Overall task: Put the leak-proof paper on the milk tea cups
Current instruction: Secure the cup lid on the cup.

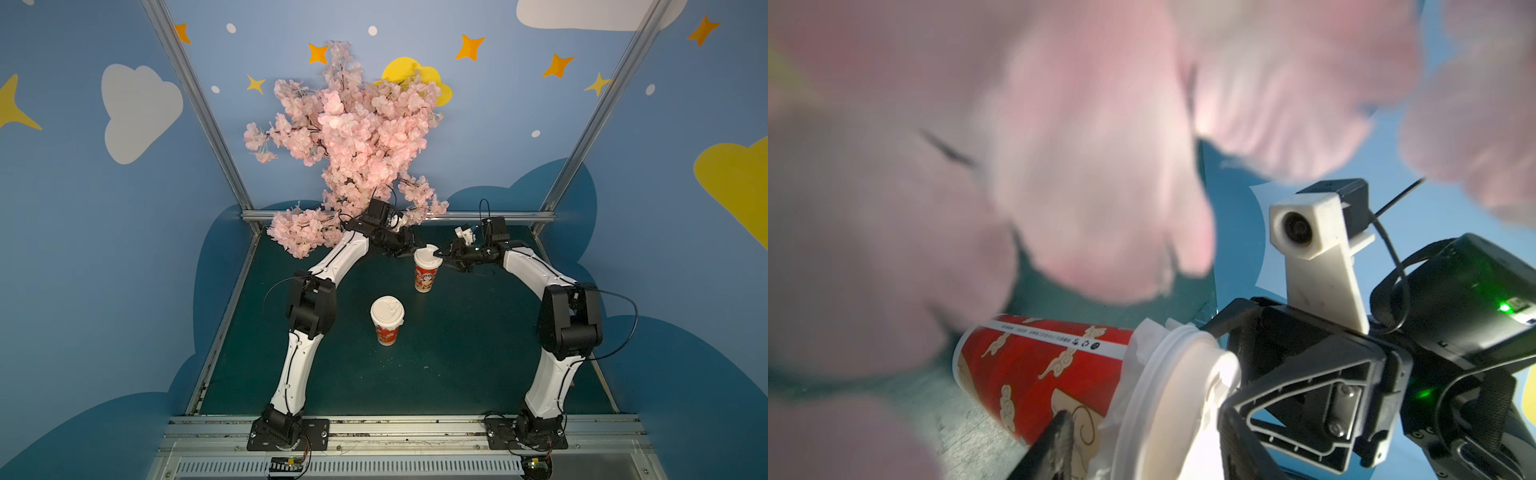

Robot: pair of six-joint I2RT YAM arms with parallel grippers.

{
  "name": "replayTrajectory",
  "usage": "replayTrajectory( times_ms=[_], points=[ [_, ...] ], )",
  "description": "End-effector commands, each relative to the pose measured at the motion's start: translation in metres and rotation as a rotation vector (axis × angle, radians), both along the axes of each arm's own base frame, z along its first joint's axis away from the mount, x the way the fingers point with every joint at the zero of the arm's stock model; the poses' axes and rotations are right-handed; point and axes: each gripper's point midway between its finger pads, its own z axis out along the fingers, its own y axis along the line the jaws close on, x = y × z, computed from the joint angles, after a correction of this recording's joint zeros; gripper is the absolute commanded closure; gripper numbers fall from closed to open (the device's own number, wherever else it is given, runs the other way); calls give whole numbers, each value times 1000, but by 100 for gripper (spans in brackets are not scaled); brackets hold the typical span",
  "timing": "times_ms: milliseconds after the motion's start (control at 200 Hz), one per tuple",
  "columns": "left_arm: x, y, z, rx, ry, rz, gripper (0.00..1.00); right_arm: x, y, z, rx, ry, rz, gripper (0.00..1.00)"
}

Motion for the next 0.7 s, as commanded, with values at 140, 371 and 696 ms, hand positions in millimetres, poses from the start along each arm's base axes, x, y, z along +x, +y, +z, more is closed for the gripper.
replayTrajectory(
  times_ms=[140, 371, 696],
  points=[
    [1, 0, -23, 4, 48, -3, 46, -2, 1, -16, -43, 41, 3, 49],
    [-7, 3, -44, 65, 77, -15, 49, -2, 1, -19, -45, 47, 4, 49],
    [-19, 14, -81, 154, 142, -1, 52, -3, 0, -21, -55, 49, 3, 49]
  ],
)
